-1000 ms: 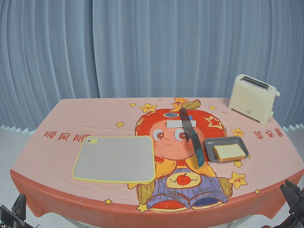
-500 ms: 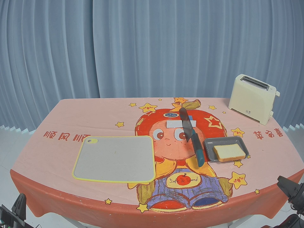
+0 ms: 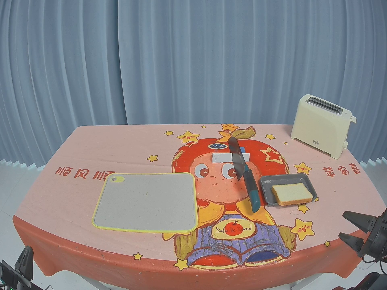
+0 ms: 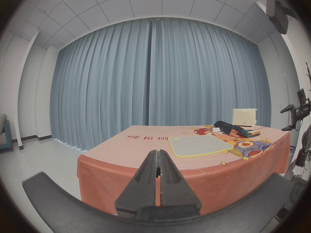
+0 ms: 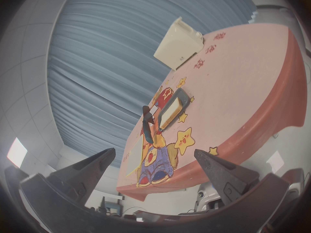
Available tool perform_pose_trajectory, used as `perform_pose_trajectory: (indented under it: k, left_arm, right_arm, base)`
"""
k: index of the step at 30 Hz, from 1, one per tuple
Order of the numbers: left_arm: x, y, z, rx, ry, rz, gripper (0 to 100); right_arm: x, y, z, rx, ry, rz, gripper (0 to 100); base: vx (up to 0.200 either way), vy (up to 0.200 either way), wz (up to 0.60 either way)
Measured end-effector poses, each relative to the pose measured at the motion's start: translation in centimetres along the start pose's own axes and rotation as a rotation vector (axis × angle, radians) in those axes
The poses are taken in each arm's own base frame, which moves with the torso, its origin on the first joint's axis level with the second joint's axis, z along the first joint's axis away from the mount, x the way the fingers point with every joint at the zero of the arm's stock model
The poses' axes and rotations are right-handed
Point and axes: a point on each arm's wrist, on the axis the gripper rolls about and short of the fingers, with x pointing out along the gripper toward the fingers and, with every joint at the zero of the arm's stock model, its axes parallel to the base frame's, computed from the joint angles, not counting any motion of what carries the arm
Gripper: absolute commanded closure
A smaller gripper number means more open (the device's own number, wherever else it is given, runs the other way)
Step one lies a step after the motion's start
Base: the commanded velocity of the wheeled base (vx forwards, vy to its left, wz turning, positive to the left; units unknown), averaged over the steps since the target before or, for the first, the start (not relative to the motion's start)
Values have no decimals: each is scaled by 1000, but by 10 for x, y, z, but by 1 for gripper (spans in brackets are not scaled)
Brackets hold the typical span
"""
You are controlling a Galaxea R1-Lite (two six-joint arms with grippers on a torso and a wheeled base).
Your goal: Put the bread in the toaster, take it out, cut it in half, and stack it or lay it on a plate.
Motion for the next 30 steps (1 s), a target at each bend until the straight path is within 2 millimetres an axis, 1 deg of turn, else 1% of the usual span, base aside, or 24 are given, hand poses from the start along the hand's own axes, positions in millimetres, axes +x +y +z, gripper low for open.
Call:
perform_pose_trajectory:
  k: [6,12,20,30]
  left_arm:
    - [0,0,0,0,0,0,100]
    - [0,0,0,0,0,0,100]
    - [0,0,0,0,0,0,100]
    - [0,0,0,0,0,0,100]
  right_arm:
    - [15,4,1,126,101,-15,0]
    - [30,17,6,219,197,-9,0]
    - [48,27,15,251,236,-38,0]
    - [78,36,27,271,259,-93,0]
  base:
    - [0,0,0]
    - [0,0,0]
    - [0,0,0]
    - [0,0,0]
